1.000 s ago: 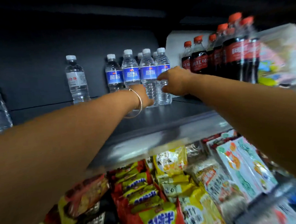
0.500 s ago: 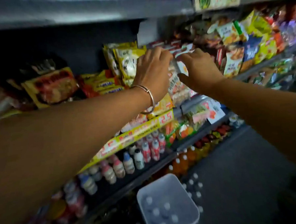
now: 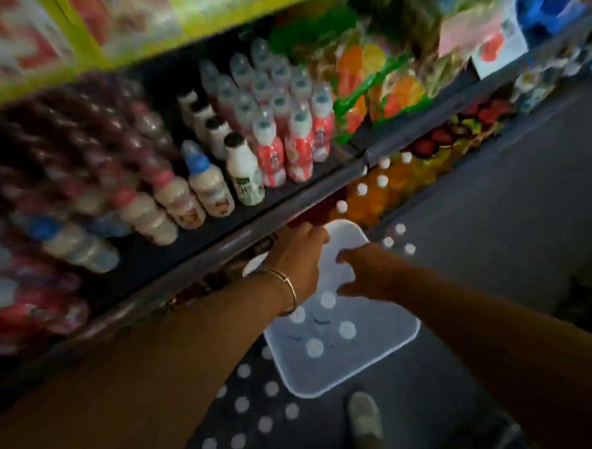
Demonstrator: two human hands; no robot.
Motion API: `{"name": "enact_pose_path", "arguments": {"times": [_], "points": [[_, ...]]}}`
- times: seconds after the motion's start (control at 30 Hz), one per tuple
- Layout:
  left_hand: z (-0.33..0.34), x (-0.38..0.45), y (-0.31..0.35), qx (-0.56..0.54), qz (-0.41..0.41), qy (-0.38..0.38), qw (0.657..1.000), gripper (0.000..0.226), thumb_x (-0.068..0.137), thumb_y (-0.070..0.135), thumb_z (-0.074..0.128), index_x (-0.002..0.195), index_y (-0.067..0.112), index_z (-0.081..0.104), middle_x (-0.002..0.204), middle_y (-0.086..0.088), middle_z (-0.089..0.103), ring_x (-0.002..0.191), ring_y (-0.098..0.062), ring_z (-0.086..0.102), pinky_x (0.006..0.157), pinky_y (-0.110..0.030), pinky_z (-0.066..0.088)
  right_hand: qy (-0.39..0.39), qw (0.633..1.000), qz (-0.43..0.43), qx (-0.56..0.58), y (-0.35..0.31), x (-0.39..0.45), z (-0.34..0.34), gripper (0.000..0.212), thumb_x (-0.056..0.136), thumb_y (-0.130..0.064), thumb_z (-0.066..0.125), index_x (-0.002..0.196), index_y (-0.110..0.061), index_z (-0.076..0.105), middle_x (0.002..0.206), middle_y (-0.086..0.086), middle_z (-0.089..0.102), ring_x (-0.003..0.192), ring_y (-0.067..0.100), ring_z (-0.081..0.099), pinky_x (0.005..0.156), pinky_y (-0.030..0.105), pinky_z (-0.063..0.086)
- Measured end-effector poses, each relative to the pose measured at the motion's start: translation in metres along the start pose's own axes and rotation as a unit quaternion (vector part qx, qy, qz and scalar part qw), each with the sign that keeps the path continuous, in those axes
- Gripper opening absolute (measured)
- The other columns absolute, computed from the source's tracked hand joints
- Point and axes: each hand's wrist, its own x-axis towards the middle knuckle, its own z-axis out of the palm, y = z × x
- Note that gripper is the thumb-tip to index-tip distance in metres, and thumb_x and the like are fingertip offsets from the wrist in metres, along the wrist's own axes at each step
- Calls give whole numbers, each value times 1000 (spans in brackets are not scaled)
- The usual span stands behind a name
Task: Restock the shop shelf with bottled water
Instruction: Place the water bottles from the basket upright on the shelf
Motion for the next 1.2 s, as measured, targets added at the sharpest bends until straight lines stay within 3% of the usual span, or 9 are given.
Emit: {"name": "enact_pose_path", "arguments": {"times": [0.13, 0.3, 0.47, 0.6, 0.8, 0.9, 0.97, 1.07, 1.2], "points": [[64, 26, -29, 31, -29, -62, 997, 46, 88, 9, 54, 132, 16, 39, 137, -8, 37, 126, -28, 39, 105, -38, 34, -67, 992, 55, 87, 14, 47, 77, 84, 76, -42, 74, 143, -15, 31, 145, 7, 40, 132, 25, 38, 106, 33, 31], [105, 49, -49, 133, -36, -67, 988, 45, 88, 17, 55, 131, 18, 40, 134, -6, 41, 125, -27, 40, 104, -39, 32, -121, 980, 76, 141, 21, 85, 120, 98, 71, -36, 80, 147, -12, 23, 149, 10, 34, 136, 27, 34, 108, 35, 30], [114, 55, -58, 152, -45, -61, 985, 45, 87, 20, 59, 128, 19, 44, 132, -4, 44, 123, -26, 42, 103, -39, 32, -69, 989, 44, 125, 23, 102, 132, 63, 66, -36, 82, 120, -18, 55, 120, 5, 59, 111, 24, 53, 94, 35, 43], [97, 50, -56, 158, -48, -70, 984, 45, 86, 20, 60, 128, 19, 43, 132, -5, 45, 123, -26, 43, 105, -40, 31, -46, 989, 22, 140, 26, 98, 116, 51, 64, -32, 82, 107, -18, 59, 107, 3, 62, 99, 20, 58, 85, 31, 46], [21, 38, -28, 172, -51, -133, 975, 49, 87, 21, 58, 133, 19, 41, 138, -5, 41, 128, -28, 40, 108, -46, 29, -31, 976, -37, 214, 16, 47, 25, 51, 66, -23, 83, 109, -21, 56, 103, -5, 59, 101, 13, 52, 85, 23, 42], [-34, 22, -12, 127, -44, -150, 979, 43, 83, 21, 61, 124, 15, 50, 128, -10, 51, 119, -30, 51, 97, -40, 41, -30, 964, -61, 256, 1, 7, -49, 29, 69, -12, 79, 84, -21, 56, 76, -11, 53, 75, 8, 51, 57, 11, 40], [-80, 8, 2, 105, -37, -151, 982, 40, 77, 23, 68, 113, 10, 57, 118, -13, 60, 106, -30, 59, 91, -40, 49, -28, 957, -67, 282, -11, -20, -99, 27, 70, -7, 76, 72, -24, 55, 67, -9, 54, 62, 7, 51, 50, 14, 41], [-159, -23, 32, 85, -29, -142, 986, 47, 78, 24, 72, 117, 5, 56, 117, -11, 61, 108, -27, 59, 86, -31, 48, -18, 955, -84, 284, -36, -69, -180, 18, 64, -12, 76, 74, -17, 62, 57, -9, 60, 53, 6, 54, 47, 15, 42], [-267, -74, 78, 2, 8, -116, 993, 41, 78, 16, 73, 115, 4, 59, 107, -9, 63, 103, -27, 59, 77, -28, 43, 33, 955, -124, 268, -69, -139, -284, 25, 50, -23, 67, 73, -15, 65, 59, -2, 59, 55, 17, 51, 47, 20, 41]]}}
